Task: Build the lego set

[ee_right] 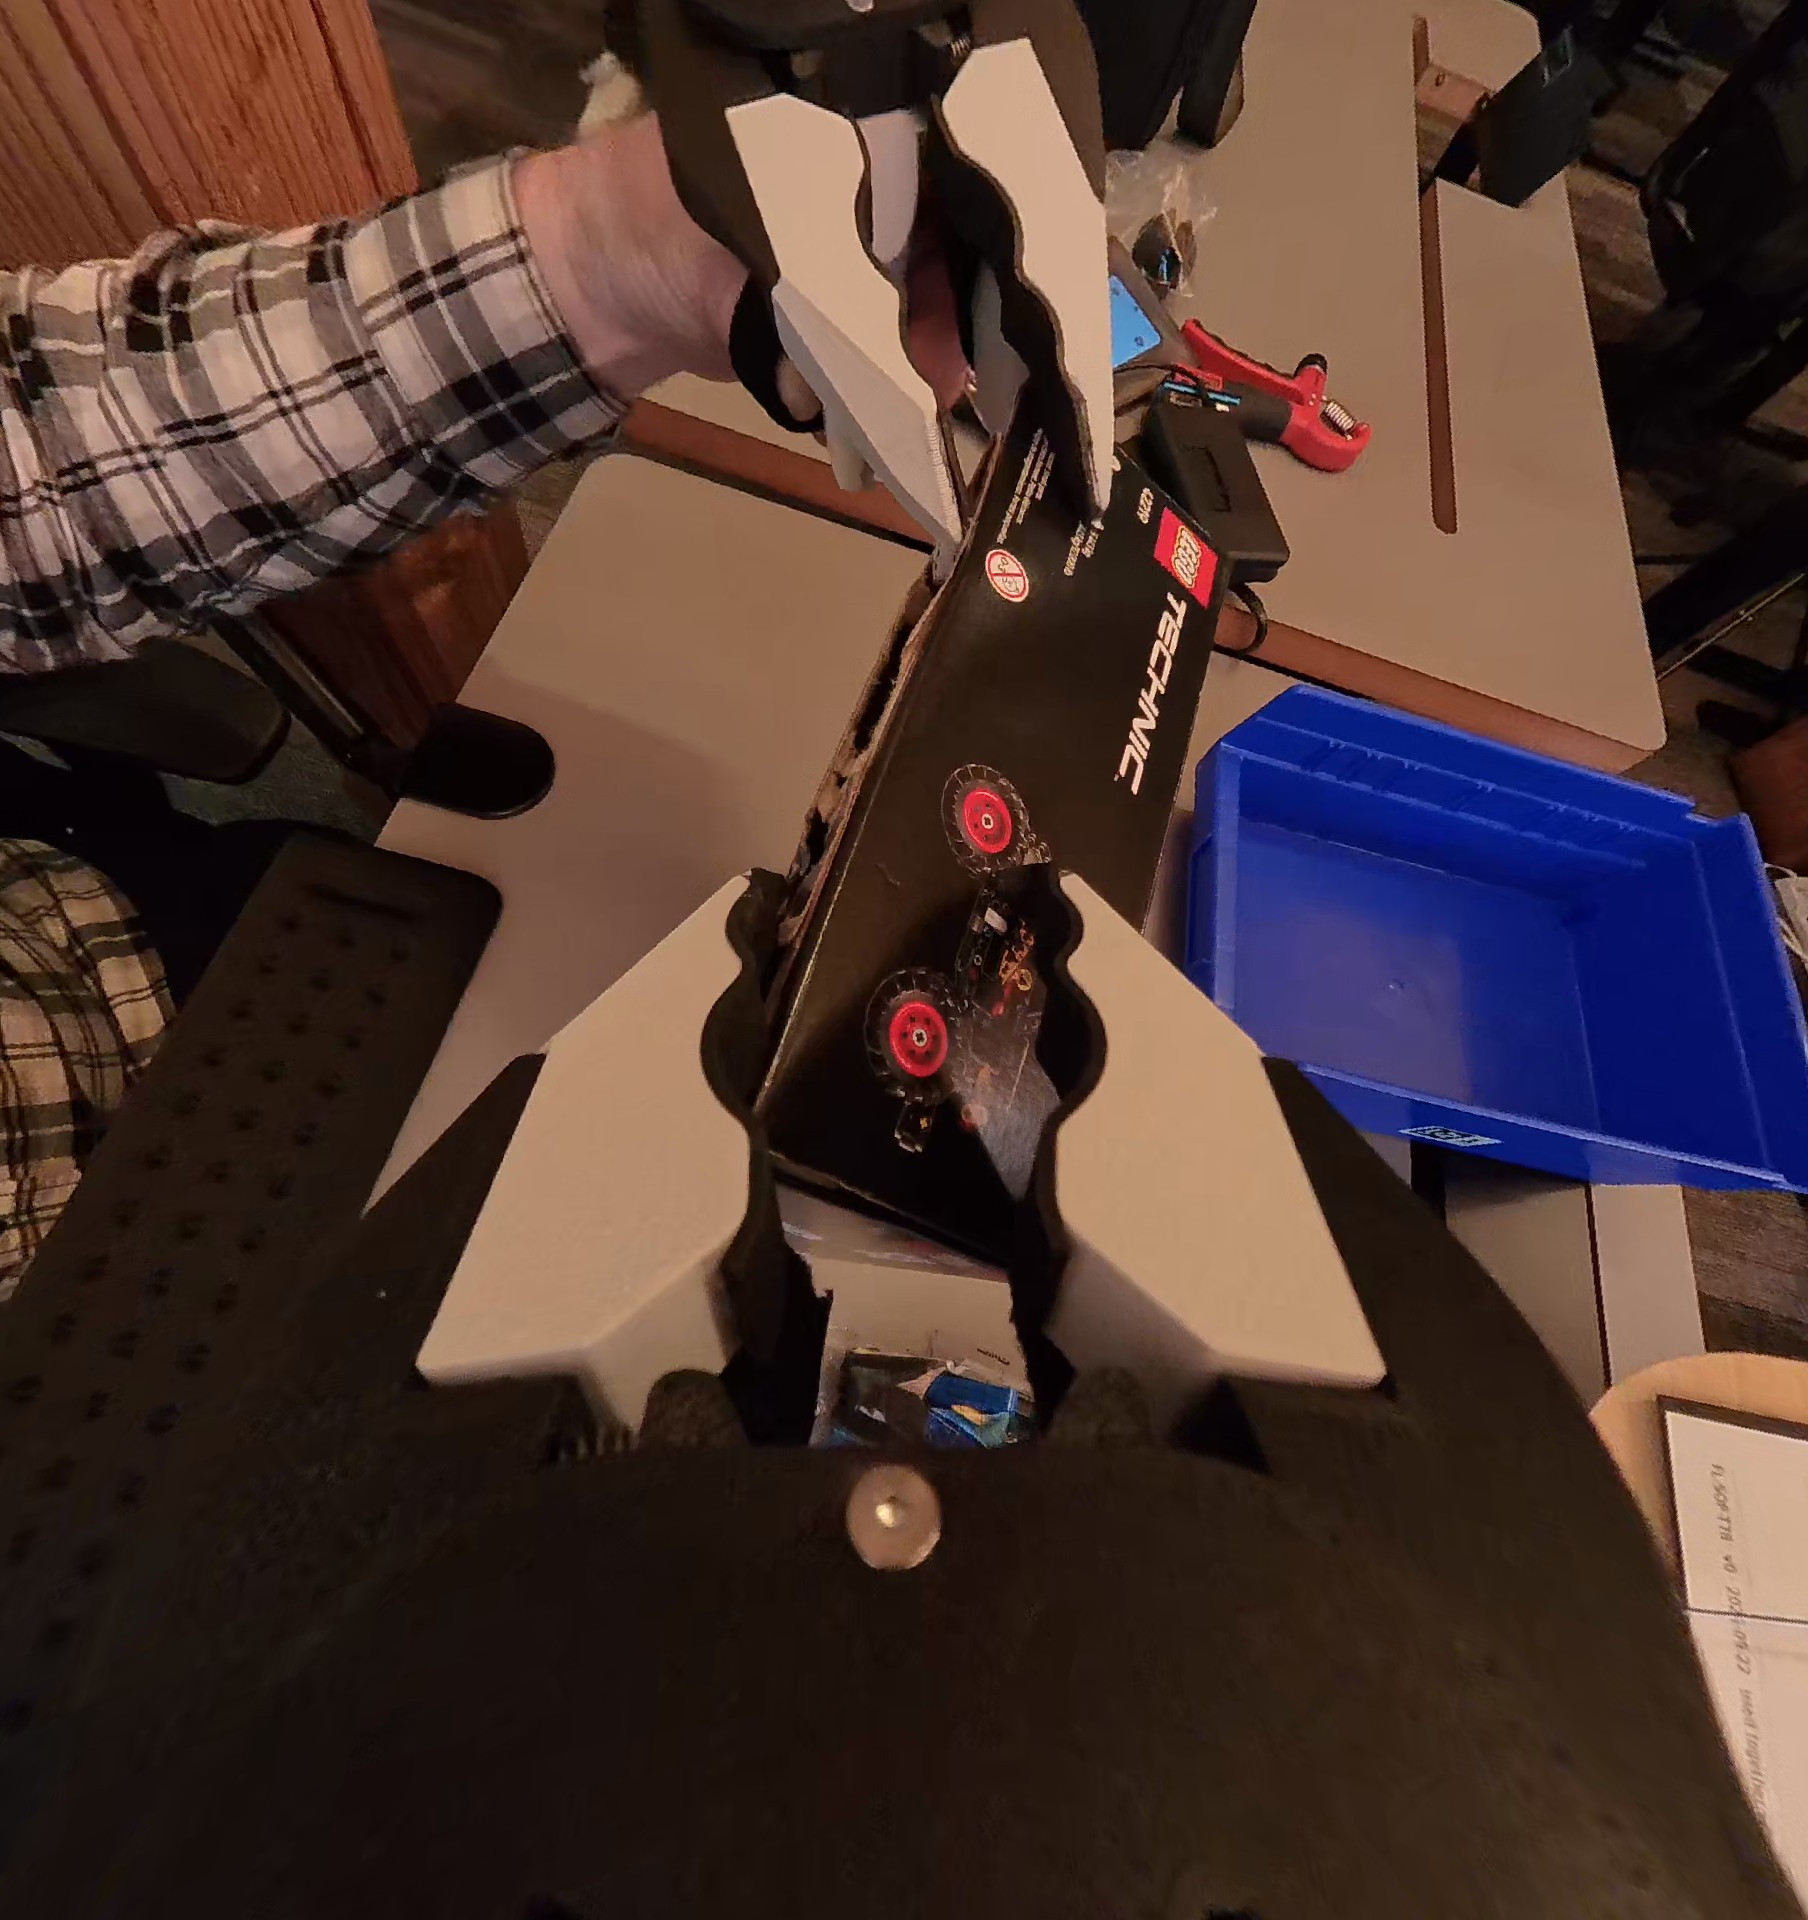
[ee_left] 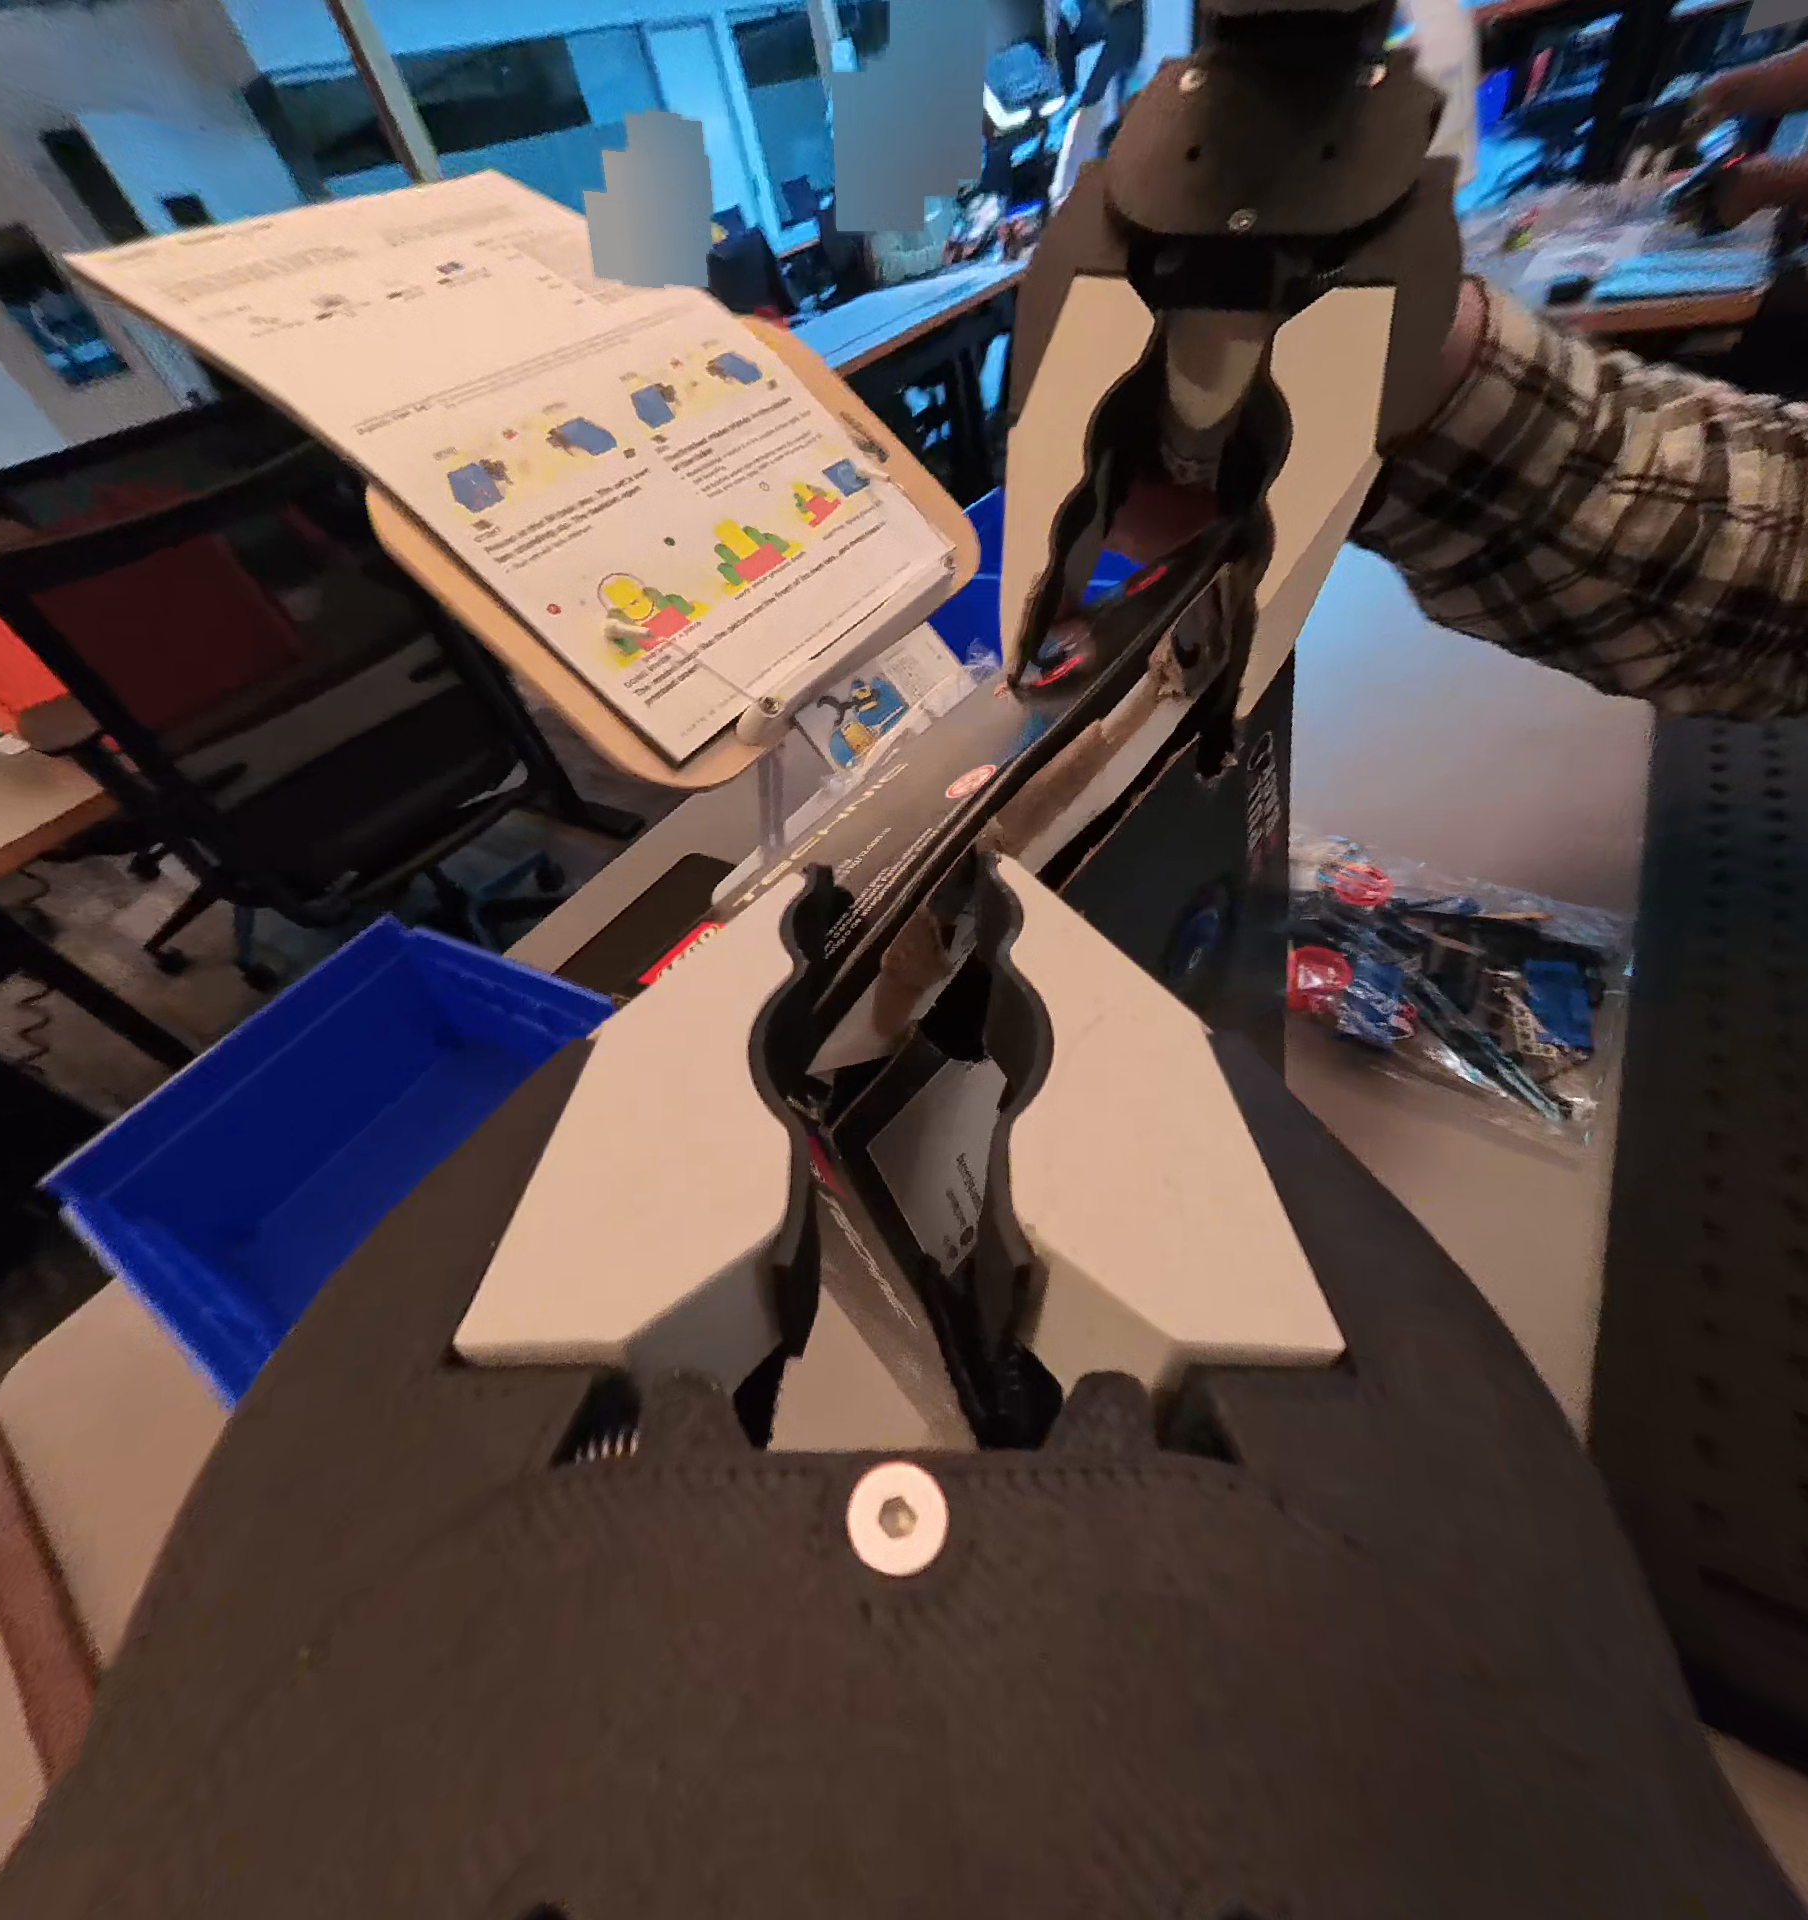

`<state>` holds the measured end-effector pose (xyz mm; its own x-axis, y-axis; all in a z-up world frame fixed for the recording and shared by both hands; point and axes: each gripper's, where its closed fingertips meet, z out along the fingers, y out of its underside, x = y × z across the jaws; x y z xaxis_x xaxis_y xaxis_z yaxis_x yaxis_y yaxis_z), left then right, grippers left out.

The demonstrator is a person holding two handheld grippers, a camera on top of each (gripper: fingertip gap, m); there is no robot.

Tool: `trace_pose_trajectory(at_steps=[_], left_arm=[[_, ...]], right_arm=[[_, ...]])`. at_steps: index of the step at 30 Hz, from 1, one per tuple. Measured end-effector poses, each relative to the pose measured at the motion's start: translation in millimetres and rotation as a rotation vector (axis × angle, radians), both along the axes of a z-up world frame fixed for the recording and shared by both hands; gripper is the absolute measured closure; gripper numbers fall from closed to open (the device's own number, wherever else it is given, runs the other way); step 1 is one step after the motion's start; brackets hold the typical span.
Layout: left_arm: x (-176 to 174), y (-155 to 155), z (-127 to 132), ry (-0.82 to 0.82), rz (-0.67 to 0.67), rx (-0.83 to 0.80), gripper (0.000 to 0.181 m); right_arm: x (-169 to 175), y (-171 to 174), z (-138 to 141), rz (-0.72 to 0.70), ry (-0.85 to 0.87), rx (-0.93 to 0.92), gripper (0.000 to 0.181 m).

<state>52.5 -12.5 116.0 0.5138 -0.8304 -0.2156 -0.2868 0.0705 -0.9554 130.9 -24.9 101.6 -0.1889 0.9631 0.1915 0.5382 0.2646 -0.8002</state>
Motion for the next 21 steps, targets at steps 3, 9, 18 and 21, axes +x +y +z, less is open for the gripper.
trace_pose_trajectory(at_steps=[3,9,18,21], left_arm=[[0.1,-0.8,3.6,0.004,0.032,-0.032,0.156],[1.0,1.5,4.0,0.027,-0.031,-0.014,0.157],[-0.3,5.8,-7.4,-0.063,-0.054,0.042,0.158],[-1.5,-1.4,-9.3,-0.019,-0.046,0.027,0.158]], right_arm=[[0.8,2.0,1.0,-0.003,0.014,-0.016,0.134],[-0.1,0.4,2.0,-0.005,0.013,-0.022,0.134],[-2.4,2.0,0.5,-0.012,-0.013,-0.022,0.132],[-3.1,-8.5,0.9,0.029,-0.03,-0.069,0.125]])
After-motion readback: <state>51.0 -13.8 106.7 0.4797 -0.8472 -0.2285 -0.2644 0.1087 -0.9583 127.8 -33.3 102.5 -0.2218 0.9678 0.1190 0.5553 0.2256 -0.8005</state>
